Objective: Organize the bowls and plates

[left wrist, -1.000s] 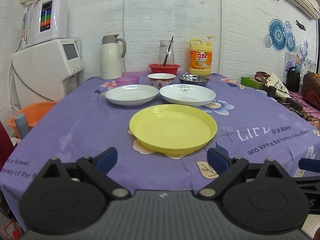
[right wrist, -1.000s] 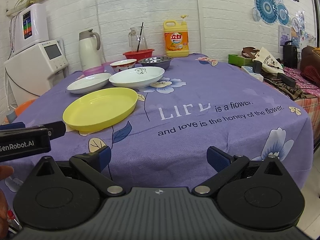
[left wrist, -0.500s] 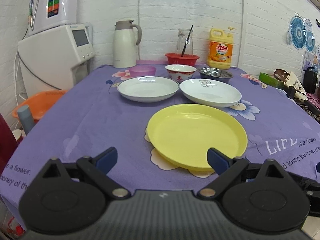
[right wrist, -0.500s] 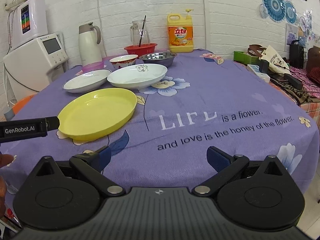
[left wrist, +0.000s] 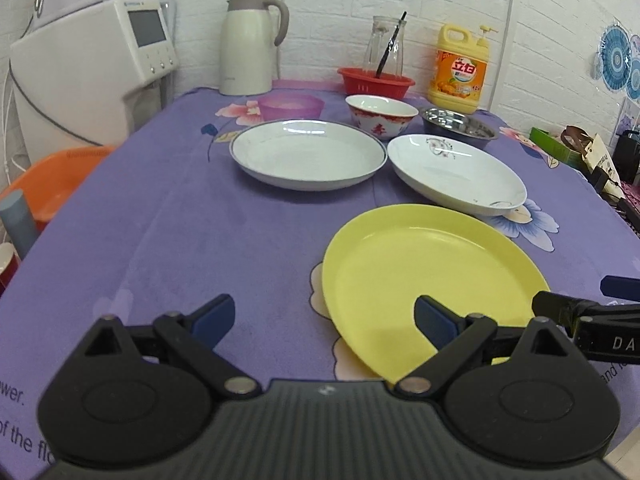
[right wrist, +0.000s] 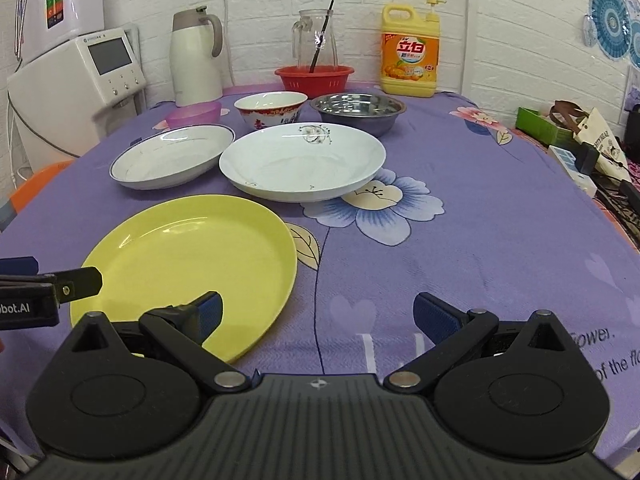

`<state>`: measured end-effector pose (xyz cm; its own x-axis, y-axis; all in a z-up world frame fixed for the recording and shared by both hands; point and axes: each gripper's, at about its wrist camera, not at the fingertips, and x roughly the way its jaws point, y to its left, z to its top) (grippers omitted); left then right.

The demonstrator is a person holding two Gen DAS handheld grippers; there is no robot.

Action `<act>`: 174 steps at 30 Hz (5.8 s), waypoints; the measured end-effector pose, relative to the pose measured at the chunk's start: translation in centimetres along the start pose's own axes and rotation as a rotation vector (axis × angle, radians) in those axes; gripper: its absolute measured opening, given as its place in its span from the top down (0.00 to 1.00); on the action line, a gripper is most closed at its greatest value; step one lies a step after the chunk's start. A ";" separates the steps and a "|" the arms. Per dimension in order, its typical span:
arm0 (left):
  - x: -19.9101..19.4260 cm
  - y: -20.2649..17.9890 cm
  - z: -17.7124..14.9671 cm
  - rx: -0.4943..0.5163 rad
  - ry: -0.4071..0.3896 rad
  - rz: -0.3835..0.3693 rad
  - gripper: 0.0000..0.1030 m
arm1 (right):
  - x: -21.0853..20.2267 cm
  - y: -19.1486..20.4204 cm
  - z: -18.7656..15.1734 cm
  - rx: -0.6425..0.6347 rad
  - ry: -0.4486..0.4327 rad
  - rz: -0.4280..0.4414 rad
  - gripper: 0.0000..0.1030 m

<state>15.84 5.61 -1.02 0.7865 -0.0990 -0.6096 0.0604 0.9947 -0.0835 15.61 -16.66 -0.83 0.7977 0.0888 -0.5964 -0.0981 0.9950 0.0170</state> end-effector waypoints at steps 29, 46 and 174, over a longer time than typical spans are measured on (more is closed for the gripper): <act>4.3 -0.8 1.3 0.071 0.043 -0.062 0.36 | 3.3 0.9 0.7 -0.031 0.019 0.101 0.03; 1.4 2.2 2.1 -0.014 0.030 -0.042 0.62 | 1.6 5.8 1.5 -0.048 -0.097 0.151 0.21; 16.4 9.9 13.4 -0.021 0.060 -0.001 0.50 | 19.5 10.1 13.6 -0.215 0.046 0.353 0.00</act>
<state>37.61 14.23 -1.26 0.7484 -0.1023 -0.6553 0.0477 0.9938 -0.1007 38.26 -4.26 -1.36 0.6661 0.4163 -0.6189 -0.4868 0.8713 0.0622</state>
